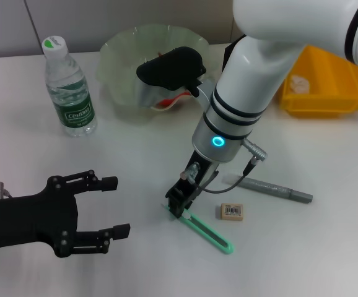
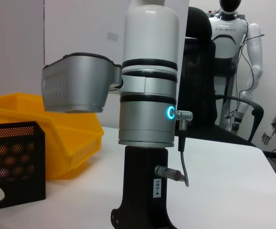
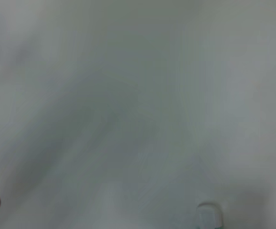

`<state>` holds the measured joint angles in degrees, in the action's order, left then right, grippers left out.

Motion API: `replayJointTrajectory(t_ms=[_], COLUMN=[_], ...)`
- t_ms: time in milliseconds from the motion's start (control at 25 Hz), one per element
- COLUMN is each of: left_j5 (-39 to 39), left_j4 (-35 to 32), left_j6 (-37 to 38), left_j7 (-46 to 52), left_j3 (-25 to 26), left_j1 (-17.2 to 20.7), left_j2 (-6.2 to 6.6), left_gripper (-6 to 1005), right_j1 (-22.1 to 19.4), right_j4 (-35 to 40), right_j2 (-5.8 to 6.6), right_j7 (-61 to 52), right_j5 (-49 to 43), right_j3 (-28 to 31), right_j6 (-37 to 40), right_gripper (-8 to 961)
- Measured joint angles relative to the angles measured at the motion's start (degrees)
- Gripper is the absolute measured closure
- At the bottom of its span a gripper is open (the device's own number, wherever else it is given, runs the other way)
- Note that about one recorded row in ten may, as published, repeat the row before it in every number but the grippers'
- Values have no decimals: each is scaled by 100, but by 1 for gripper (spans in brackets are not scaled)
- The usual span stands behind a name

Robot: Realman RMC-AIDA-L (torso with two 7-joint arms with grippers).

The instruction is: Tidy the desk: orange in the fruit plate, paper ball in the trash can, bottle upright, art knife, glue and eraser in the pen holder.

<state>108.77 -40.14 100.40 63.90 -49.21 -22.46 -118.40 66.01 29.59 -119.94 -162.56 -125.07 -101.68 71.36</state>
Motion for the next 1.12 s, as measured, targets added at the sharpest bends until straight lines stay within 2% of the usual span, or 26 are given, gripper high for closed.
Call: replayJointTrajectory(t_ms=[200, 280, 320, 440, 480, 520, 600, 680, 720, 760, 800, 840, 880, 920, 960, 1120], left_j5=[3, 0, 0, -17, -25, -25, -30, -35, -35, -37, -40, -43, -47, -47, -47, -49], left_j4=[0, 0, 0, -1, -2, -2, -3, -3, -3, -3, -3, 3, 51, 51, 83, 149], left_j6=[-6, -11, -11, -20, -36, -36, -52, -71, -71, -75, -80, -81, -84, -84, -90, -121], left_j7=[0, 0, 0, 8, 9, 9, 11, 26, 26, 29, 34, 37, 37, 37, 36, 27], left_j3=[19, 40, 40, 44, 44, 44, 48, 53, 53, 54, 59, 64, 75, 75, 79, 101], left_j1=[2, 14, 14, 17, 14, 14, 13, 7, 7, 6, 5, 5, 4, 4, 0, -19], left_j2=[2, 2, 2, 2, 1, 1, 1, 1, 1, 1, 1, 1, 1, 1, 1, 1], left_gripper=[172, 172, 172, 172, 172, 172, 172, 172, 172, 172, 172, 172, 172, 172, 172, 172], right_j1=[-262, -560, -560, -880, -1148, -1148, -1378, -1733, -1733, -1938, -1938, -2026, -2141, -2141, -2190, -2200], right_j4=[450, 930, 930, 1496, 2033, 2033, 2541, 3374, 3374, 3817, 3817, 4026, 4301, 4301, 4405, 4443], right_j2=[48, 90, 90, 92, 88, 88, 96, 136, 136, 184, 184, 211, 238, 238, 253, 266], right_j7=[-9, -28, -28, -15, -5, -5, 12, 146, 146, 302, 302, 401, 688, 688, 1018, 1450], right_j5=[-42, -224, -224, -818, -1237, -1237, -1486, -1800, -1800, -1855, -1855, -1857, -1823, -1823, -1764, -1725], right_j3=[60, 333, 333, 979, 1429, 1429, 1781, 2411, 2411, 2833, 2833, 3076, 3587, 3587, 3996, 4442], right_j6=[141, 315, 315, 656, 910, 910, 1154, 1465, 1465, 1553, 1553, 1565, 1565, 1565, 1528, 1344], right_gripper=[800, 800, 800, 800, 800, 800, 800, 799, 799, 799, 799, 799, 799, 799, 799, 799])
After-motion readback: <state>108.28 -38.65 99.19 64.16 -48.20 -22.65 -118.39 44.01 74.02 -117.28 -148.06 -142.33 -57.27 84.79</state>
